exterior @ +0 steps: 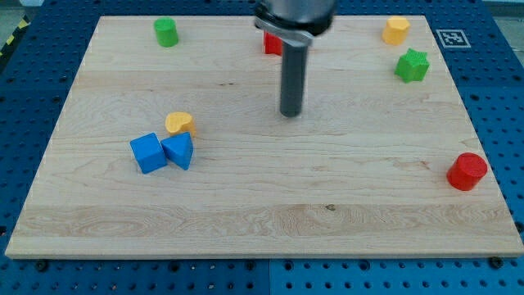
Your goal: Move the yellow heart to the left
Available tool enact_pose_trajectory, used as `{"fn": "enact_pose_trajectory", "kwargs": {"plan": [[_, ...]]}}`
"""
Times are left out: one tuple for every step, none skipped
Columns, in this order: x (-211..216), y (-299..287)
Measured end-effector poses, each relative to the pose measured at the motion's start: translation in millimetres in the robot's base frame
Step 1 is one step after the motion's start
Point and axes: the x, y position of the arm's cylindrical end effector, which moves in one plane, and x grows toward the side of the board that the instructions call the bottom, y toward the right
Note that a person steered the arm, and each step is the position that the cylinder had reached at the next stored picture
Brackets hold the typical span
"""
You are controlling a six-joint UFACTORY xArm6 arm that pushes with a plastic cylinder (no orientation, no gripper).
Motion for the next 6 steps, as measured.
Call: {"fn": "enact_pose_trajectory", "kwargs": {"plan": [[24.9, -13.5], [36.9, -75.0], [28.0, -133.7], [3.7, -197.9], [0.0, -230.8], [4.8, -201.8]]}}
